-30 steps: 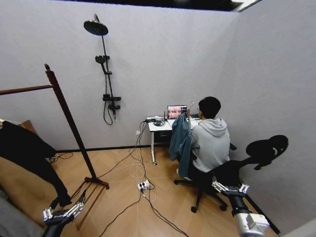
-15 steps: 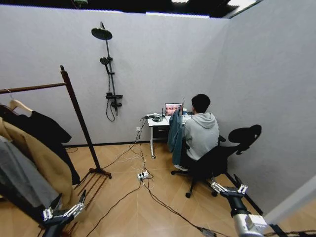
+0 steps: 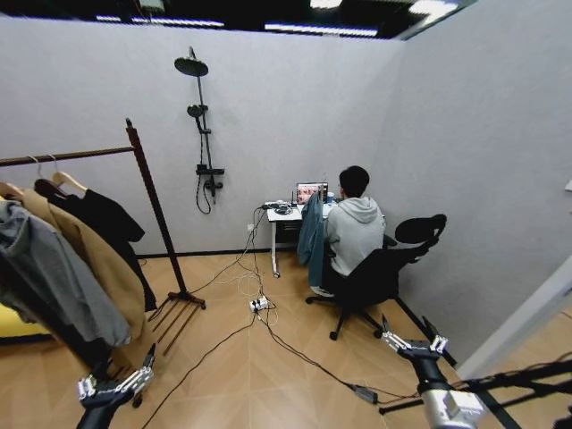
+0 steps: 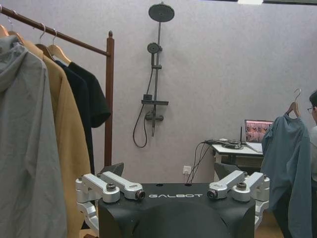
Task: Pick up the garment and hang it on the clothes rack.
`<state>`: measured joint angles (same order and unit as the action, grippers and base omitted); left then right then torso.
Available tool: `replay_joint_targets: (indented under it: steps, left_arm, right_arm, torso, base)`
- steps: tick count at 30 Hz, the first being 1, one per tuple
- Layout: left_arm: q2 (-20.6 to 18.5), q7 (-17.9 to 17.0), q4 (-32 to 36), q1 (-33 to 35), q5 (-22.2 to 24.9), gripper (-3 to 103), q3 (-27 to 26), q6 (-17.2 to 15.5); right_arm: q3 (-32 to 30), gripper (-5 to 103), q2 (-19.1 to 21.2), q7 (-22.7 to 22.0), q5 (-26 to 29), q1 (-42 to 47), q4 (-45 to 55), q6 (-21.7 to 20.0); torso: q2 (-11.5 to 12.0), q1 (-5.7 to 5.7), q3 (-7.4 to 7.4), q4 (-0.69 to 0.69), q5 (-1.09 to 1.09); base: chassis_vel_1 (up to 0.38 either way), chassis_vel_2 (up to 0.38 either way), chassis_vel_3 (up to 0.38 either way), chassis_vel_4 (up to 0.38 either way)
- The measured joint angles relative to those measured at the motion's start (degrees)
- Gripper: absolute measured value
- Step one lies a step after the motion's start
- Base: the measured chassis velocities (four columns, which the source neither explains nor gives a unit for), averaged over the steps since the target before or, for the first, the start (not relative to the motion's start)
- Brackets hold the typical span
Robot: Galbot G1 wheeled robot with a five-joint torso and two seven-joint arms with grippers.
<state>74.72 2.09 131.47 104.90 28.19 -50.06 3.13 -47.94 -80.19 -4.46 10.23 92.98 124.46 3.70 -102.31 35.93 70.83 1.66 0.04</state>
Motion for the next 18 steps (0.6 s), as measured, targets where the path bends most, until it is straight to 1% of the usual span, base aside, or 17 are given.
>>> replay_joint_targets:
  steps: [1,3,7,8,9,10,11,13,14,16,17,18]
  left_arm:
    - [0.00,-0.01,0.00,-0.01,0.00,100,0.00,0.00]
    - [0.00,-0.03,0.00,0.00,0.00,100,0.00,0.00]
    - [0.00,0.02,0.00,-0.01,0.00,100,0.00,0.00]
    - [0.00,0.01,0.00,-0.01,0.00,100,0.00,0.00]
    - [0.00,-0.01,0.00,0.00,0.00,100,0.00,0.00]
    - [0.00,-0.01,0.00,0.00,0.00,100,0.00,0.00]
    - [0.00,-0.01,0.00,0.00,0.00,100,0.00,0.00]
    - [0.00,-0.02,0.00,0.00,0.00,100,0.00,0.00]
    - [0.00,-0.01,0.00,0.00,0.00,100,0.00,0.00]
    - [0.00,0.01,0.00,0.00,0.00,100,0.00,0.00]
    - [0.00,-0.03,-0.01,0.00,0.00,100,0.00,0.00]
    - [0.00,-0.02,0.00,-0.01,0.00,100,0.00,0.00]
  right_arm:
    - [0.01,100,0.00,0.00,-0.04,-0.02,0.04,0.01]
    - [0.02,100,0.00,0.00,-0.08,-0.03,0.06,0.01]
    - [0.13,100,-0.03,0.00,-0.20,-0.01,0.19,0.01]
    - [0.19,100,-0.06,0.01,-0.28,0.01,0.22,0.01]
    - [0.22,100,-0.07,0.01,-0.36,0.05,0.34,0.01]
    - [0.22,100,-0.07,0.01,-0.36,0.05,0.34,0.01]
    - [0.25,100,-0.08,0.01,-0.46,0.10,0.45,0.01]
    - [0.28,100,-0.11,0.01,-0.55,0.12,0.53,0.01]
    - [0.29,100,-0.13,0.01,-0.60,0.16,0.74,0.01]
    - [0.29,100,-0.14,0.01,-0.63,0.21,0.85,-0.01]
    - [0.32,100,-0.15,0.01,-0.69,0.26,0.93,-0.03]
    - [0.33,100,-0.16,0.01,-0.80,0.28,0.96,-0.04]
  torso:
    - [0.01,0.00,0.00,-0.01,-0.07]
    - [0.01,0.00,0.01,-0.03,-0.03]
    - [0.00,0.00,0.00,0.00,-0.03]
    - [0.01,0.00,0.01,-0.01,-0.01]
    - [0.01,0.00,0.01,-0.02,-0.07]
    - [0.01,0.00,0.01,-0.02,-0.07]
    - [0.01,0.00,0.00,-0.02,-0.03]
    - [0.01,0.00,0.01,-0.03,-0.03]
    - [0.01,0.00,0.00,-0.01,-0.05]
    - [0.00,0.00,0.00,0.01,-0.01]
    - [0.01,-0.01,0.00,-0.02,-0.06]
    - [0.01,0.00,0.00,-0.02,-0.08]
  base:
    - [0.228,-0.251,-0.230,0.242]
    - [0.228,-0.231,-0.218,0.251]
    - [0.213,-0.219,-0.245,0.225]
    - [0.232,-0.243,-0.250,0.257]
    - [0.246,-0.255,-0.232,0.257]
    - [0.246,-0.255,-0.232,0.257]
    - [0.246,-0.233,-0.232,0.249]
    - [0.242,-0.233,-0.249,0.231]
    - [0.228,-0.241,-0.249,0.231]
    - [0.228,-0.234,-0.252,0.202]
    - [0.222,-0.234,-0.254,0.241]
    - [0.233,-0.237,-0.254,0.222]
